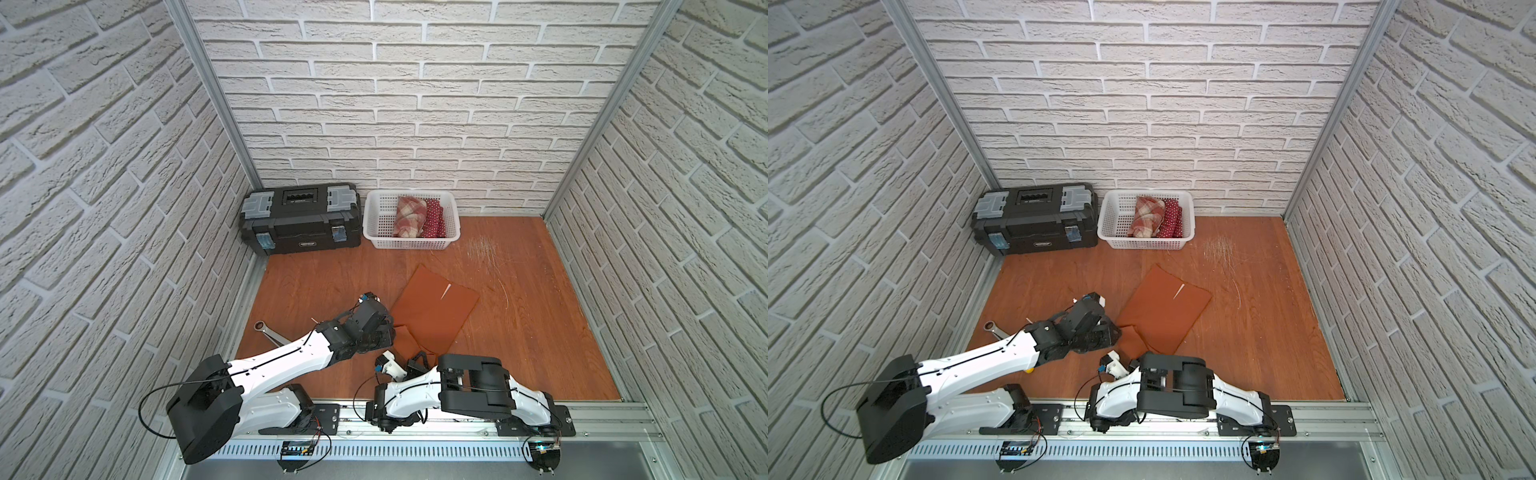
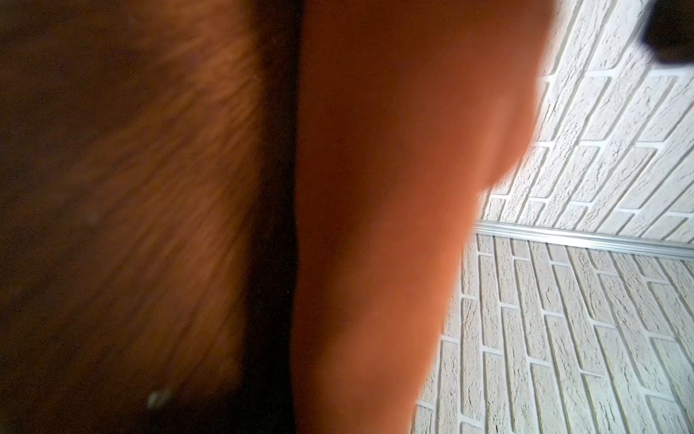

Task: Roll up the skirts
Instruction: Roll the skirt at the center of the board.

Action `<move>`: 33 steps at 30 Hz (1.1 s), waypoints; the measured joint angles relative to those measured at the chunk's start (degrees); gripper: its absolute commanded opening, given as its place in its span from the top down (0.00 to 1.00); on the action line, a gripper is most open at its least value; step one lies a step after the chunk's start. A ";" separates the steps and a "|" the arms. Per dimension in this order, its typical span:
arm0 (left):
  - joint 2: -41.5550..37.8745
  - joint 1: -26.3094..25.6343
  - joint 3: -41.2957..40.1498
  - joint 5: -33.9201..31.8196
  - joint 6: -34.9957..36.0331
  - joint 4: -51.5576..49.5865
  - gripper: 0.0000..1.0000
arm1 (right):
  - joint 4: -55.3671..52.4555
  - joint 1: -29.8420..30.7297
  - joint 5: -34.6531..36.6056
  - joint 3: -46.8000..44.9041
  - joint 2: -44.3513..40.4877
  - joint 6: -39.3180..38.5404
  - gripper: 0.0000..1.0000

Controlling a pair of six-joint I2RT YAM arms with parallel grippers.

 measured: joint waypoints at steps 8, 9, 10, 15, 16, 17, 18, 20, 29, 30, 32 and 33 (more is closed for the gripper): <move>-4.11 2.27 -0.07 -1.62 0.52 -4.72 0.11 | 4.44 -0.20 -2.51 -1.79 -2.14 -6.19 0.98; -5.40 3.48 -0.09 -1.77 0.90 -5.53 0.11 | 5.22 -0.20 -2.69 -2.27 -2.71 -7.17 0.98; -6.75 4.79 -0.11 -1.95 1.22 -6.32 0.11 | 6.16 -0.20 -2.99 -2.97 -3.54 -8.28 0.98; -12.04 9.84 -0.11 -2.43 3.50 -8.81 0.11 | 14.84 -0.28 -11.08 -8.92 -12.94 -16.09 0.98; -12.48 10.21 -0.11 -2.45 3.85 -9.03 0.11 | 16.83 -0.42 -13.86 -10.16 -15.69 -18.10 0.98; -12.61 10.34 -0.11 -2.43 4.07 -9.16 0.12 | 18.58 -0.66 -16.94 -11.26 -18.45 -19.63 0.98; -12.59 10.40 -0.11 -2.40 4.42 -9.20 0.12 | 20.15 -1.05 -20.57 -12.13 -21.31 -21.05 0.98; -12.57 10.43 -0.24 -2.21 4.79 -9.14 0.13 | 22.91 -1.92 -27.41 -13.07 -25.46 -23.54 0.98; -11.96 10.43 -2.60 -0.26 5.05 -6.34 0.15 | 32.98 -15.82 -62.77 -17.75 -31.95 -27.56 0.98; -11.85 10.43 -2.82 -0.07 5.05 -5.88 0.16 | 33.90 -17.09 -65.81 -18.16 -32.24 -27.65 0.98; -11.76 10.43 -3.45 0.39 5.05 -4.83 0.16 | 36.09 -19.58 -72.48 -19.08 -32.41 -27.47 0.98; -11.78 10.43 -3.72 0.52 5.05 -4.44 0.16 | 37.35 -20.63 -75.43 -19.65 -32.52 -27.26 0.98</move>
